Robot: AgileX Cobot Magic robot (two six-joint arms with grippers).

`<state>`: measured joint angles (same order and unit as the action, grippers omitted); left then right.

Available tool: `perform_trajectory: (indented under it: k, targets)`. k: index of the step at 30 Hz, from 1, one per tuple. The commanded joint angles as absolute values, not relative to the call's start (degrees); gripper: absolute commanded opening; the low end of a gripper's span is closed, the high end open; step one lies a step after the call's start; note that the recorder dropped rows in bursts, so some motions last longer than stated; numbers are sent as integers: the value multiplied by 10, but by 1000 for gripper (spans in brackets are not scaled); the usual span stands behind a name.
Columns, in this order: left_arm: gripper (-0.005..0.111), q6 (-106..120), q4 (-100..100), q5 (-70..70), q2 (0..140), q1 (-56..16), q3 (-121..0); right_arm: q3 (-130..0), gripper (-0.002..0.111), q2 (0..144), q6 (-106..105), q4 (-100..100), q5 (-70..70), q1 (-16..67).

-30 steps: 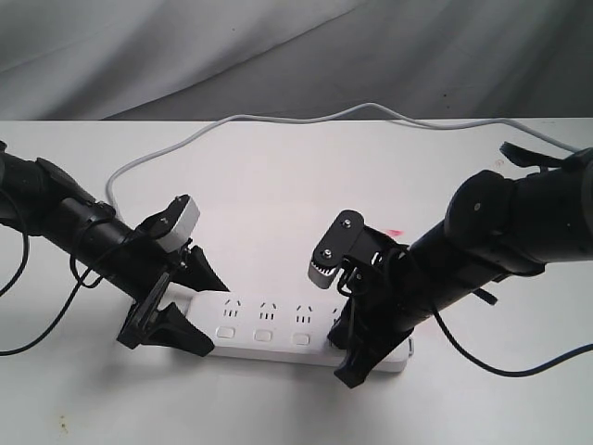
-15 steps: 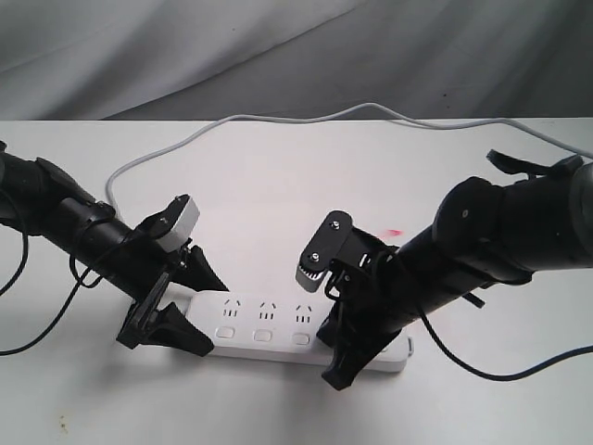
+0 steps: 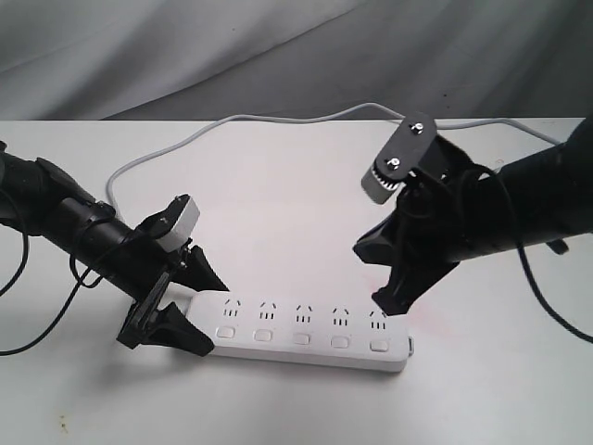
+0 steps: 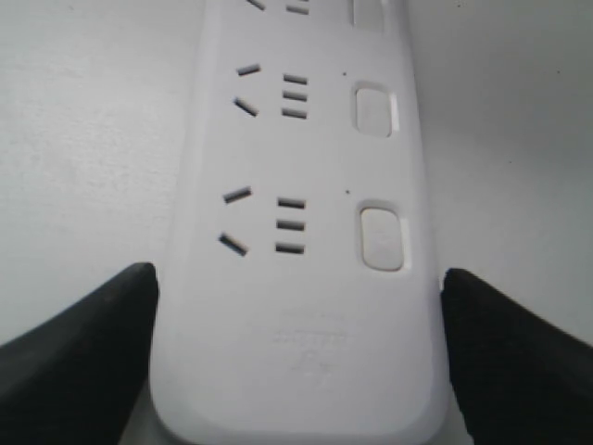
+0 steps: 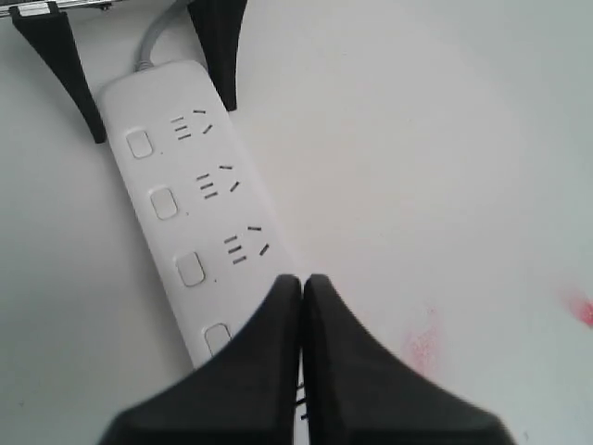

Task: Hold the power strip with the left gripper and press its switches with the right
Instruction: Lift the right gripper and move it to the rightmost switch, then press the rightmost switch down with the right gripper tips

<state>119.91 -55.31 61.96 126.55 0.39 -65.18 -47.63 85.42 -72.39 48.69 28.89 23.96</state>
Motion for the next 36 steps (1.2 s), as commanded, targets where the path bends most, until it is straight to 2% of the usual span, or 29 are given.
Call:
perform_trajectory:
  k: [1,11,19,36]
  targets:
    - [58,1175,-447,514,1295,4,-640,-470,0,846,-728,461,340,211]
    - [58,1175,-447,514,1295,4,-640,-403,0,879,-738,465,311,213]
    - [58,1175,-452,514,1295,4,-640,-401,0,943,-783,510,304,213]
    - [58,1175,-456,514,1295,4,-640,-401,0,944,-797,522,270,223]
